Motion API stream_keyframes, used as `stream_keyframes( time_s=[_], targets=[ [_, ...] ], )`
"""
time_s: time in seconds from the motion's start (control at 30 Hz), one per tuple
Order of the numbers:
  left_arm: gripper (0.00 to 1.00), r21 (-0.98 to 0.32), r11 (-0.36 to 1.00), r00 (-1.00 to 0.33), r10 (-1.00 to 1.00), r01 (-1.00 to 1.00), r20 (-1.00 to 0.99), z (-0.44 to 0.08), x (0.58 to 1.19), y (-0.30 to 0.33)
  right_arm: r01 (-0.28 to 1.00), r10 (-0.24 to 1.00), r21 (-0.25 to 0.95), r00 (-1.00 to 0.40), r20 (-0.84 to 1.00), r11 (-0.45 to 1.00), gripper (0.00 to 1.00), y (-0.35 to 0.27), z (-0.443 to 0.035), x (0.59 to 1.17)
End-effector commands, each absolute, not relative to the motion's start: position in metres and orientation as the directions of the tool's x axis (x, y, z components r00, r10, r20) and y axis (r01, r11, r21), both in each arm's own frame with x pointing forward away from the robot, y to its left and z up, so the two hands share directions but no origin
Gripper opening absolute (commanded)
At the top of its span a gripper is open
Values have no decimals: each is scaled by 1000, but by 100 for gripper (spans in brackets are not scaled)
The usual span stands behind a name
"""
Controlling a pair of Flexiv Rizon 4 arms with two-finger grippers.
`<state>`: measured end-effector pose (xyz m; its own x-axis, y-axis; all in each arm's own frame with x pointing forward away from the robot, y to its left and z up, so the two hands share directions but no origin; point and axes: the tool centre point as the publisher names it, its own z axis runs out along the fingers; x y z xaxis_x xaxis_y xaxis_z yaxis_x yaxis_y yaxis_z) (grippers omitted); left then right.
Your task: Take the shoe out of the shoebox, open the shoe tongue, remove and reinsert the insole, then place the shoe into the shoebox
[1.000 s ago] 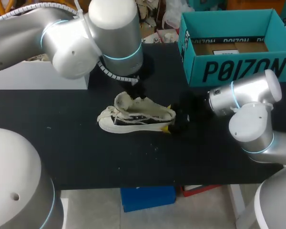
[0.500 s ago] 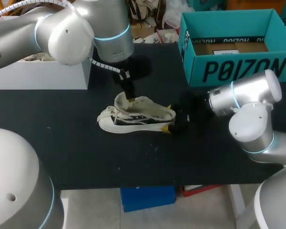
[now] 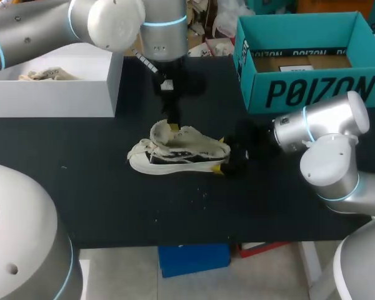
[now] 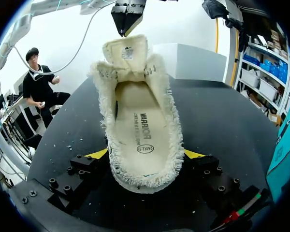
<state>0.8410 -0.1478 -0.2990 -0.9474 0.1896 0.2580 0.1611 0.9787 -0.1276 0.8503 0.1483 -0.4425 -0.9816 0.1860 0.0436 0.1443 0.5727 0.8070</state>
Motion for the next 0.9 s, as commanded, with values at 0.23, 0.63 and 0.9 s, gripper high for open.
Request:
stream_keyframes(
  time_s=[0.23,0.63,0.9],
  targets=[
    [0,-163,975,-927,200,154,317,-322,848,-159,146,187,806,-981,45,574,0,148,-443,851],
    [0,-140,977,-938,193,158,289,-333,846,-162,146,187,806,-981,45,574,0,148,-443,851],
    [0,-140,977,-938,193,158,289,-333,846,-162,146,187,806,-981,45,574,0,148,-443,851]
  ],
)
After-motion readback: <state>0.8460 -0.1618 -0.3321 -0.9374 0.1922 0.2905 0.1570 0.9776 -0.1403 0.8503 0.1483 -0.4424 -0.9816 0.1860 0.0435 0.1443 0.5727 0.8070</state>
